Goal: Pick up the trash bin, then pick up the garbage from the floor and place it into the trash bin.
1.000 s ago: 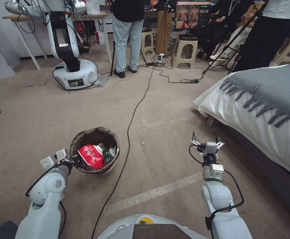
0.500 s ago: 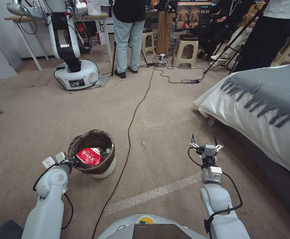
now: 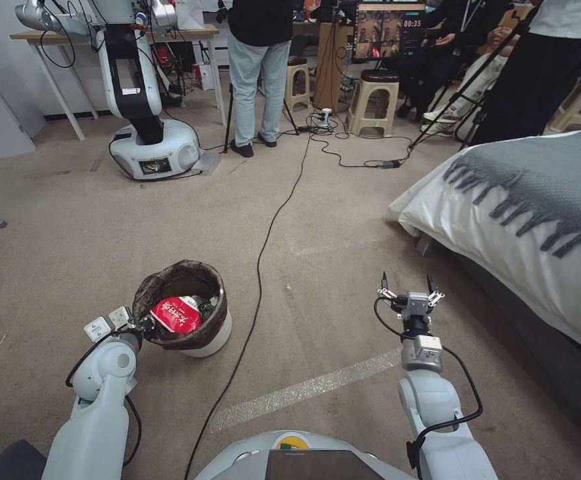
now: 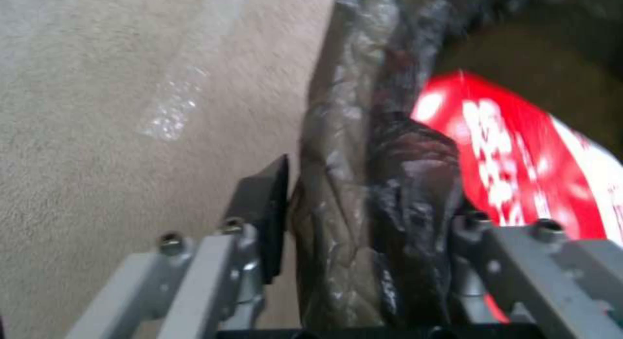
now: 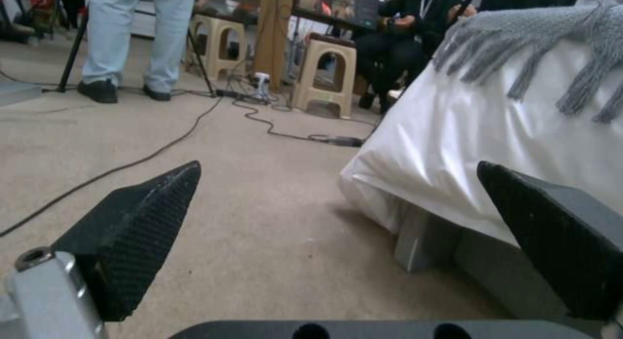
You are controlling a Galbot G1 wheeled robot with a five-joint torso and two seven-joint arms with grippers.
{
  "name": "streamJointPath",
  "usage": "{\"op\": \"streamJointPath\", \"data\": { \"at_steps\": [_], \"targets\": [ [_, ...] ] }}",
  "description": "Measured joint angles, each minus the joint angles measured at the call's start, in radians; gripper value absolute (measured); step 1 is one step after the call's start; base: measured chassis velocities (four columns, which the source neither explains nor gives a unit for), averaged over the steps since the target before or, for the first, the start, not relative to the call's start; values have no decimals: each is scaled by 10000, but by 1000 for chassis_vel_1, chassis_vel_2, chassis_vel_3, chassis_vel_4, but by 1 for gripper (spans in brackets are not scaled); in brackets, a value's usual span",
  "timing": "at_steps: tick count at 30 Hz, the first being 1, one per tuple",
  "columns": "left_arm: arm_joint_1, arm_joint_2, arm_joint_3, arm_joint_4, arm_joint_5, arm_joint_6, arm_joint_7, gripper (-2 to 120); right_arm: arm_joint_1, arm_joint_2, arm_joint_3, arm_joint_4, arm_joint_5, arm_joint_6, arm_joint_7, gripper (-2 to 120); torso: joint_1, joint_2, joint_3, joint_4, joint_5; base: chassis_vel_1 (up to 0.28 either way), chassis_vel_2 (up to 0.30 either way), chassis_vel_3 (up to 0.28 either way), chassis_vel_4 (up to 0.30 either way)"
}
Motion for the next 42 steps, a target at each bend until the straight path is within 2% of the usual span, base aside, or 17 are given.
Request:
{"op": "streamJointPath", "data": {
  "at_steps": [2,3,4,7,9,10,11,14,15,17,18,19,21,22,23,30,42],
  "targets": [
    [101,2,11,-763,363,26,130,51,21,-36,2,12,13,-12,18,100,0,-1,-1,-3,2,0,0,0,0],
    [101,2,11,-763,363,26,130,51,21,-36,2,12,13,-12,18,100,0,-1,-1,-3,2,0,0,0,0],
    [162,29,17,-1322,643,26,292,57,33,-36,-4,15,25,-12,26,100,1,-1,-1,-2,25,0,0,0,0],
    [235,94,49,-2102,1030,24,479,66,39,-27,-1,31,55,-9,52,100,0,0,-3,-1,14,0,0,0,0],
    [265,137,73,-2801,1257,18,595,74,41,-12,-14,32,69,2,59,100,1,0,-4,-2,28,0,0,0,0],
    [335,182,86,-3457,1672,16,867,82,44,-7,-15,39,84,24,78,100,1,0,-4,-2,23,0,0,0,0],
    [335,182,86,-3457,1672,16,867,82,44,-7,-15,39,84,24,78,100,1,0,-4,-2,23,0,0,0,0],
    [696,236,111,-4303,3049,-507,1934,95,44,-2,-23,75,170,91,145,100,0,0,-5,1,25,0,0,0,0],
    [696,236,111,-4303,3049,-507,1934,95,44,-2,-23,75,170,91,145,100,0,0,-5,1,25,0,0,0,0],
    [961,189,147,-4514,3777,-1295,2631,99,37,3,-23,114,216,223,165,100,0,0,-6,1,28,0,0,0,0],
    [1195,63,188,-4474,4522,-2447,3255,99,13,13,-25,151,217,330,166,100,0,0,-6,2,27,0,0,0,0],
    [1195,63,188,-4474,4522,-2447,3255,99,13,13,-25,151,217,330,166,100,0,0,-6,2,27,0,0,0,0],
    [1649,-279,284,-3559,6179,-5146,4125,100,-77,88,-61,256,217,516,98,100,0,0,-6,1,26,0,0,0,0],
    [1649,-279,284,-3559,6179,-5146,4125,100,-77,88,-61,256,217,516,98,100,0,0,-6,1,26,0,0,0,0],
    [1812,-407,287,-3164,6605,-5839,4294,100,-113,120,-59,262,214,638,42,100,0,0,-6,0,22,0,0,0,0],
    [2831,-680,472,-1553,6742,-6994,4244,100,-428,369,-118,263,81,1228,-135,100,0,0,-6,0,24,0,0,0,0],
    [3356,-667,511,-1232,6864,-7383,4089,100,-665,385,-139,276,82,1493,-294,100,0,1,-7,1,26,0,0,0,0]
  ]
}}
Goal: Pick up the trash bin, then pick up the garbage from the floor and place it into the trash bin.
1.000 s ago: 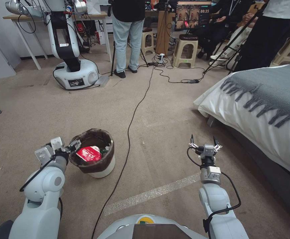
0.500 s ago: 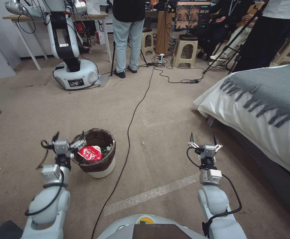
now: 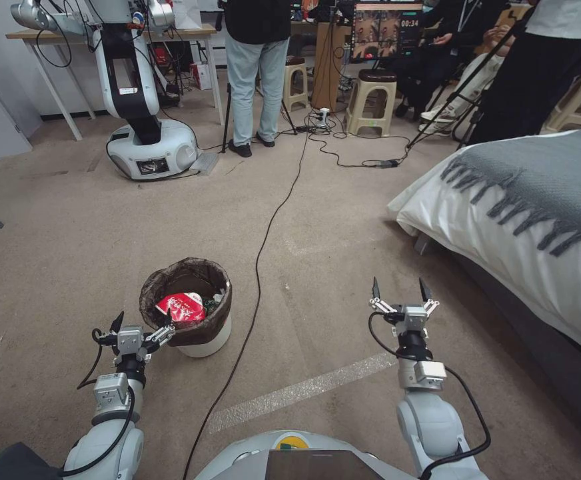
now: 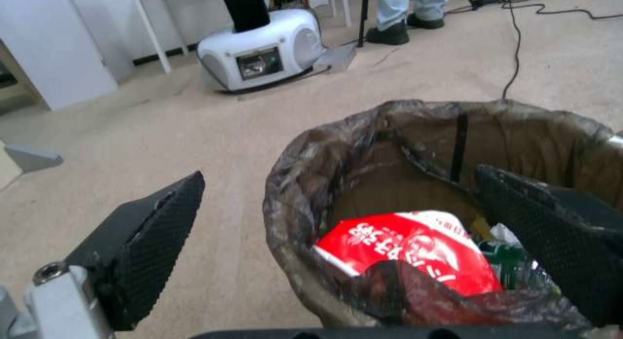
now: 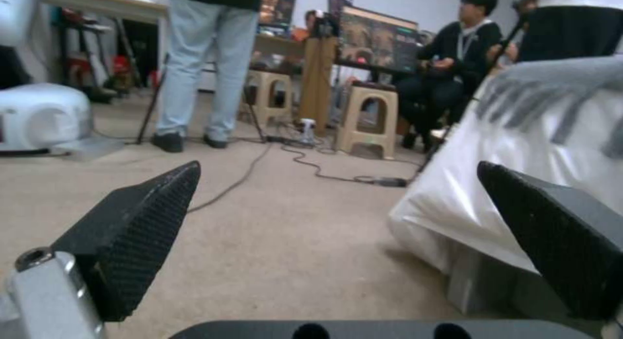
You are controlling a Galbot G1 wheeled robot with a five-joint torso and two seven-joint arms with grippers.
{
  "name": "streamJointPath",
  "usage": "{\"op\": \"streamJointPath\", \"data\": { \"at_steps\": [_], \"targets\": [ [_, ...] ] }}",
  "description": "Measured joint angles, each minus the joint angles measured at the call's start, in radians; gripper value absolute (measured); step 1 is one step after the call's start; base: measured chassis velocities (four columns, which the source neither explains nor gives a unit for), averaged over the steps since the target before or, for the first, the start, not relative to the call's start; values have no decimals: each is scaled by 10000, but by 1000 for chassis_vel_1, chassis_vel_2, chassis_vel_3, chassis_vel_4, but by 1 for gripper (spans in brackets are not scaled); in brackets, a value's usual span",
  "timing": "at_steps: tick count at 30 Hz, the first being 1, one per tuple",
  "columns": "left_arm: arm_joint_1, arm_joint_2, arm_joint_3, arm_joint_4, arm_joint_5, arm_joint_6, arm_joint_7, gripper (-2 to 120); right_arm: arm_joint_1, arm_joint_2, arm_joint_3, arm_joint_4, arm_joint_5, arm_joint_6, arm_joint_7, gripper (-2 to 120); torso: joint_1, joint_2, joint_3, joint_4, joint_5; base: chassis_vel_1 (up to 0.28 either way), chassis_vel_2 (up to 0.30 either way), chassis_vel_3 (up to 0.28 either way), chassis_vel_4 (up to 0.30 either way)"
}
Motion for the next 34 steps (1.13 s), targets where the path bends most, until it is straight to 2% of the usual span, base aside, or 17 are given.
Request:
{"op": "streamJointPath", "data": {
  "at_steps": [11,19,34],
  "targets": [
    [315,9,47,-217,13,58,-123,100,-295,-32,-11,271,6,93,-155,100,0,0,0,-1,0,0,0,0,0],
    [315,9,90,-532,138,146,-139,100,-694,-374,-366,860,132,96,-841,100,0,0,0,0,0,0,0,0,0],
    [276,10,57,-554,116,177,-148,100,-637,-418,-422,841,87,30,-869,100,0,0,1,0,0,0,0,0,0]
  ]
}}
